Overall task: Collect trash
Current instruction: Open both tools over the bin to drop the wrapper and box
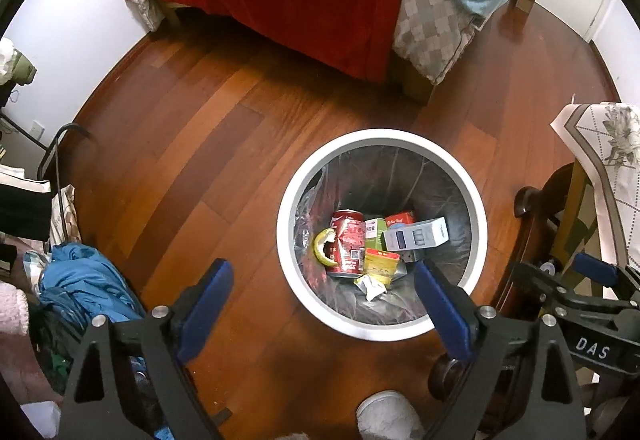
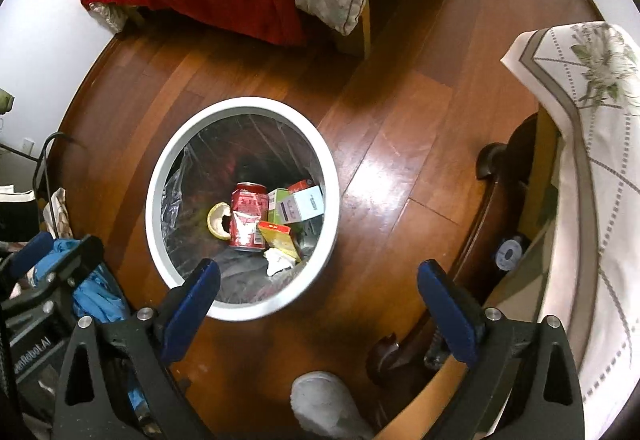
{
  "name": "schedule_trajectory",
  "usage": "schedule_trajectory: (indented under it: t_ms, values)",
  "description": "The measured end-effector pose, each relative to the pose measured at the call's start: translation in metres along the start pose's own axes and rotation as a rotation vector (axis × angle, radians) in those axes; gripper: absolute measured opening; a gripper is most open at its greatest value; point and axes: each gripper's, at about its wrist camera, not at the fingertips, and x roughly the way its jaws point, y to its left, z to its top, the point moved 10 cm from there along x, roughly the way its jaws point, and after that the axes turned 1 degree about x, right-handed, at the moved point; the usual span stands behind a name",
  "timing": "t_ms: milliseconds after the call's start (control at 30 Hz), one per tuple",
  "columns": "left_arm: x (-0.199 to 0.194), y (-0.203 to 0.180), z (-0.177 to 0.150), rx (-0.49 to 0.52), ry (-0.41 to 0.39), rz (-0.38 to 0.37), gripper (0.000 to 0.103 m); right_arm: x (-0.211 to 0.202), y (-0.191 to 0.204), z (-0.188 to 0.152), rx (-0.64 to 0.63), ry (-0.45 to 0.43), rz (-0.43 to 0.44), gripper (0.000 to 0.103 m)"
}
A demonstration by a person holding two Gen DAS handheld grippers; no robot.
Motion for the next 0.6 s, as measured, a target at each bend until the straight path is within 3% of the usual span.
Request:
schedule_trajectory:
  t_ms: [100,600]
  values:
    - [-0.013,0.004,0.001,-0.005,-0.02,0.004,0.1,-0.016,0.002,-0.006,-0.014,-0.017,-0.008,0.1]
    - [-0.109,0.019,-0.013,-0.016,-0.122,-0.003,0.101,-0.127,0.013,-0.027,-0.041,-0.14,0.015,0.101]
